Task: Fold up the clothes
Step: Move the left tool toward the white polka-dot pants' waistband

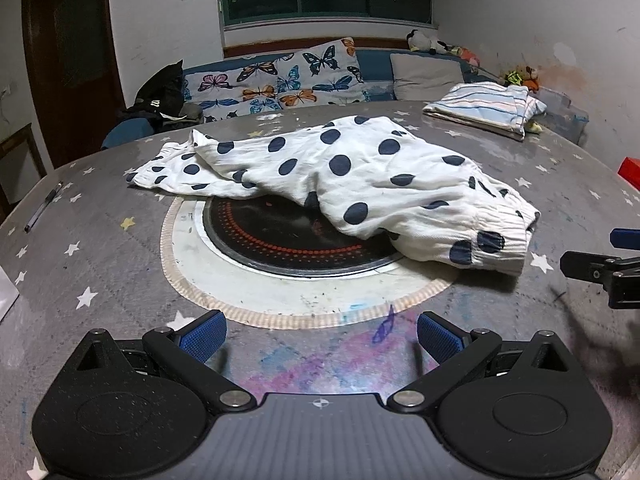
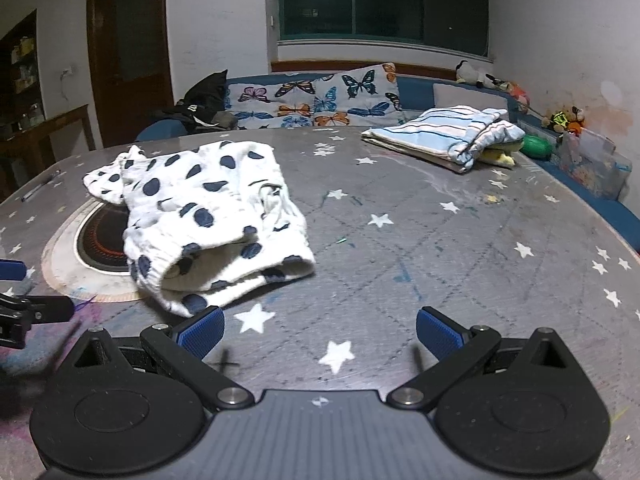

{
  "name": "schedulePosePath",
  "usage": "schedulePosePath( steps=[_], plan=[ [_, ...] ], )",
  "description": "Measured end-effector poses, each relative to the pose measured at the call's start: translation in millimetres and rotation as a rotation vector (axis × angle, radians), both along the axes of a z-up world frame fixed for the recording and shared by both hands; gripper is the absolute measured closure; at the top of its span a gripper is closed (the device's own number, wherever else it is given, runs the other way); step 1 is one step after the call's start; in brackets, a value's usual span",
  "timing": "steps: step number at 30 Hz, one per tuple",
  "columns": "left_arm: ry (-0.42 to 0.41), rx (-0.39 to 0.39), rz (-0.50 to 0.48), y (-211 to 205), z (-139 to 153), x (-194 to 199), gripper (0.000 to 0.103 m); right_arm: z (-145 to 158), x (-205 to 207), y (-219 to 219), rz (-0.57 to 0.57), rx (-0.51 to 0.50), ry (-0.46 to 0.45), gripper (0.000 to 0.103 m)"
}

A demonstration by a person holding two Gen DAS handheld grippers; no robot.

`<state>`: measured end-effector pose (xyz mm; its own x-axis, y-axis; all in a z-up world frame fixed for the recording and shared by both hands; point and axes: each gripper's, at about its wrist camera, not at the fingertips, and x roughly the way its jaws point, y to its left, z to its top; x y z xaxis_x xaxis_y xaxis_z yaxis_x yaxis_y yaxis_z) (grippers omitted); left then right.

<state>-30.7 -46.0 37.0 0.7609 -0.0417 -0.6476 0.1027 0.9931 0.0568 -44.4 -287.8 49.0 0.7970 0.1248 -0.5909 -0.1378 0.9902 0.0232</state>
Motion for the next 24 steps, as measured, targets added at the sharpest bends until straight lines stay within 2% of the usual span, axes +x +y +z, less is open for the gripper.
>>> schedulePosePath(
  steps=[24],
  plan=[
    [0.006, 0.023, -0.054, -20.3, 5.0, 5.6, 0.0, 3.7, -2.0, 16.1, 0.05, -0.008, 0.0, 0.0]
  ],
)
